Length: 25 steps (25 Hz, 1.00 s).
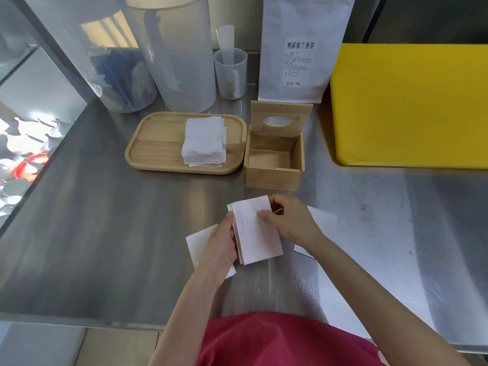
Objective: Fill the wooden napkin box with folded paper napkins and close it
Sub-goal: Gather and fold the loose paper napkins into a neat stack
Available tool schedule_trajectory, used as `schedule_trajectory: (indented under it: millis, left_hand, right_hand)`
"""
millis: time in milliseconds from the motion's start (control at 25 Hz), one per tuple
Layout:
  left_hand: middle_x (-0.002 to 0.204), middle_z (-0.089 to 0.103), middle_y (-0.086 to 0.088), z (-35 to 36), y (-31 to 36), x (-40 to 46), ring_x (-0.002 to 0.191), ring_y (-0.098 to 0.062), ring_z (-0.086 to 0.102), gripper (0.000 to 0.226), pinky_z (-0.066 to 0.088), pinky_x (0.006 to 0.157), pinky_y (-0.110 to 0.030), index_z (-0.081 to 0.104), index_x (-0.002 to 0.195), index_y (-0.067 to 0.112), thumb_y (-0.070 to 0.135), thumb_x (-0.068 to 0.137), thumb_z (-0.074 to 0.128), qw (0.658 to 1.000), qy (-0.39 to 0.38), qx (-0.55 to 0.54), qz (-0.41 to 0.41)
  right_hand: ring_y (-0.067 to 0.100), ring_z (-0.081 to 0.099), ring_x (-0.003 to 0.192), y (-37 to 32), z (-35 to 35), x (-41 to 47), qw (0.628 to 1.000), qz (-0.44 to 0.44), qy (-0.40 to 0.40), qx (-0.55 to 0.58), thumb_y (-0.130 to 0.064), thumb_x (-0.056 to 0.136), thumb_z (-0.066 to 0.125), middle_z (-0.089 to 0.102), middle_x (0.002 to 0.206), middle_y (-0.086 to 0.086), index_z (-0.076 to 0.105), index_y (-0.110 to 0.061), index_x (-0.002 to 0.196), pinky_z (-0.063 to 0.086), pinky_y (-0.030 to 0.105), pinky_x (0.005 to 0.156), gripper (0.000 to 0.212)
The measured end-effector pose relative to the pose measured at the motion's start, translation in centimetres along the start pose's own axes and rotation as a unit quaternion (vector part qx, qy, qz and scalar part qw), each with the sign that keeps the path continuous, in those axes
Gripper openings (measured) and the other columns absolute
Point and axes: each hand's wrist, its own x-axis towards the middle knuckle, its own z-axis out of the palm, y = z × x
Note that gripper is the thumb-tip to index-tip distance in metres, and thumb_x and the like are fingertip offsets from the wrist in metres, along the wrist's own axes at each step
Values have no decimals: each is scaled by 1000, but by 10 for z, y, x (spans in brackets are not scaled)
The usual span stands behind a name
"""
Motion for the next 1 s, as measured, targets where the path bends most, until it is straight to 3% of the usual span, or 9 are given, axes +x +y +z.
schedule_trajectory:
  millis: [80, 240, 360, 560, 640, 760, 1000]
  left_hand:
    - [90, 69, -6, -1, -1, -2, 81, -18, 66, 28, 53, 71, -31, 63, 98, 14, 31, 94, 41, 1000, -20, 7, 10]
    - [100, 69, -11, -4, -3, -7, 96, -28, 63, 25, 48, 92, -45, 60, 111, 8, 16, 92, 48, 996, -45, 66, 49]
    - [107, 66, -16, -3, -5, -6, 103, -33, 60, 28, 44, 97, -48, 56, 117, 4, 12, 92, 47, 994, -36, 90, 51]
    - [113, 65, -13, -5, -6, -4, 107, -31, 60, 28, 45, 99, -50, 56, 118, 8, 14, 93, 45, 995, -14, 93, 37]
    - [114, 64, -14, -5, -4, -4, 107, -31, 60, 28, 45, 97, -47, 55, 119, 6, 12, 93, 44, 996, -17, 81, 38]
    - [110, 66, -10, -5, -2, -5, 102, -26, 62, 23, 49, 88, -40, 57, 112, 12, 12, 93, 44, 995, -35, 75, 51]
    - [105, 67, -4, -6, 0, -6, 99, -23, 63, 19, 52, 76, -33, 59, 106, 20, 16, 92, 47, 995, -31, 72, 60]
  right_hand:
    - [-2, 51, 67, 3, 1, 1, 1000, -6, 4, -18, -28, 82, 59, 59, 86, -10, 63, -18, 95, 35, 9, 54, 17]
    - [-4, 48, 60, 9, 4, 1, 999, -14, 23, -39, -29, 82, 59, 53, 81, -15, 61, -19, 95, 33, 5, 51, 17]
    - [-3, 48, 60, 11, 5, 3, 999, -11, 22, -43, -31, 83, 58, 50, 75, -20, 59, -23, 92, 32, 4, 51, 12]
    - [4, 54, 69, 26, -22, 3, 996, -7, 56, -68, -26, 86, 54, 63, 86, -4, 60, -23, 86, 43, 15, 61, 6]
    - [17, 56, 86, 41, -39, 3, 984, 11, 80, -158, -22, 85, 56, 63, 101, 7, 61, -15, 97, 47, 27, 72, 15]
    - [33, 45, 111, 60, -54, 4, 950, 81, 67, -295, -24, 83, 58, 52, 118, 17, 53, -13, 114, 43, 41, 88, 34]
    - [33, 41, 115, 67, -59, 12, 929, 133, 16, -344, -31, 81, 60, 49, 123, 16, 51, -16, 116, 38, 44, 95, 39]
